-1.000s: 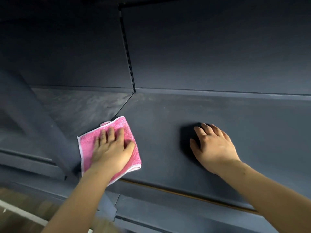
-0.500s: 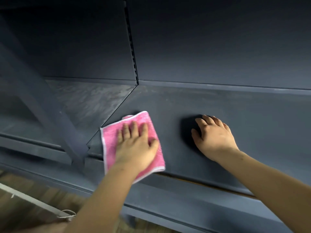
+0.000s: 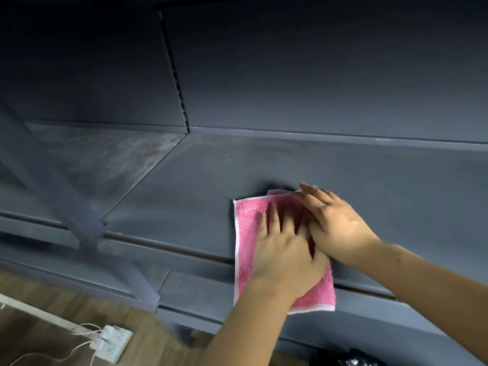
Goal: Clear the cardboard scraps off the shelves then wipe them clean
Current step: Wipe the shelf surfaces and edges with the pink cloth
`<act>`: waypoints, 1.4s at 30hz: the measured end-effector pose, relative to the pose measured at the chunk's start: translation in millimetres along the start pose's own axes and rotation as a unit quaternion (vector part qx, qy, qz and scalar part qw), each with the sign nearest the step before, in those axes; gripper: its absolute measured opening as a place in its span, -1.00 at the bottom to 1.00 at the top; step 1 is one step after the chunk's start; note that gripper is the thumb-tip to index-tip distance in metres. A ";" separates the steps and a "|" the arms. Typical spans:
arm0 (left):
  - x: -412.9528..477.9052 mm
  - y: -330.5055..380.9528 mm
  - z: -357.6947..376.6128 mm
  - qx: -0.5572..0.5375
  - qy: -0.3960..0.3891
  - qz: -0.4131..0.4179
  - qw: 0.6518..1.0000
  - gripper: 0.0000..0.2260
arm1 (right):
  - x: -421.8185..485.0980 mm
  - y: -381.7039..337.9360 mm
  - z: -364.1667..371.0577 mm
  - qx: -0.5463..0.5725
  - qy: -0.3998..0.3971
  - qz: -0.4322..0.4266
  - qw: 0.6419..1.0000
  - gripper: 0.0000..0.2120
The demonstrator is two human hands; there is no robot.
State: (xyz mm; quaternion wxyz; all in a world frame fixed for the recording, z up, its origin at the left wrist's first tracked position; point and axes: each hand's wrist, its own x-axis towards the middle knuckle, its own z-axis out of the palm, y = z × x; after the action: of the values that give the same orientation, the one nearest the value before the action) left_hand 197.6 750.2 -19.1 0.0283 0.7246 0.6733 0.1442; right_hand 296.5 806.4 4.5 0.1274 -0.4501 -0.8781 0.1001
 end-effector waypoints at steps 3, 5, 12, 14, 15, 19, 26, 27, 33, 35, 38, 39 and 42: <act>-9.5 3.2 -5.0 0.003 -0.045 0.101 0.994 -0.31 | -7.7 8.1 -2.9 -0.067 -0.020 -0.082 0.994 -0.19; -16.8 -1.0 -17.1 -0.017 -0.072 0.153 0.986 -0.40 | -15.2 12.4 -6.2 -0.084 -0.004 -0.119 0.989 -0.41; -48.9 -51.2 -46.9 -0.023 -0.081 0.125 0.989 -0.43 | -37.3 -15.2 -3.3 -0.180 0.025 -0.094 0.979 -0.70; -57.3 -70.6 -54.8 -0.016 -0.054 0.090 0.994 -0.48 | -34.1 -34.7 7.7 -0.158 0.034 -0.095 0.982 -0.75; -60.9 -79.3 -57.4 -0.012 -0.045 0.071 0.996 -0.55 | -32.4 -47.7 11.9 -0.143 0.042 -0.095 0.984 -0.75; -72.2 -109.2 -67.0 0.028 -0.039 -0.013 0.999 -0.75 | -12.5 -103.7 28.3 -0.104 -0.021 -0.094 0.990 -0.70; -84.5 -166.6 -84.2 0.175 -0.056 -0.054 0.981 -0.59 | 9.7 -167.0 78.8 -0.124 -0.013 -0.130 0.984 -0.37; -85.6 -173.8 -84.4 0.183 -0.050 -0.065 0.980 -0.60 | 11.6 -174.7 80.3 -0.139 -0.026 -0.126 0.982 -0.33; -83.8 -202.5 -66.5 0.150 -0.043 -0.117 0.981 -0.47 | 43.3 -191.6 91.9 -0.195 -0.070 -0.156 0.966 -0.38; -81.6 -204.9 -63.1 0.163 -0.014 -0.121 0.979 -0.46 | 47.9 -191.8 95.5 -0.203 -0.070 -0.154 0.965 -0.41; -79.2 -203.0 -58.8 0.204 0.024 -0.108 0.973 -0.43 | 46.9 -191.9 96.2 -0.212 -0.076 -0.151 0.963 -0.44; -78.7 -203.0 -57.0 0.217 0.043 -0.093 0.971 -0.41 | 45.9 -191.1 95.7 -0.216 -0.077 -0.157 0.961 -0.45; -76.8 -209.7 -47.6 0.271 0.091 -0.058 0.957 -0.39 | 41.7 -185.9 94.0 -0.234 -0.079 -0.172 0.954 -0.46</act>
State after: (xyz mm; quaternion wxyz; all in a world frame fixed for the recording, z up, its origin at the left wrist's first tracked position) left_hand -21.1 686.6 -36.0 -0.2222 0.6489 0.7274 0.0203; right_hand 101.3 727.8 -25.0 -0.0355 -0.3005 -0.9482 -0.0963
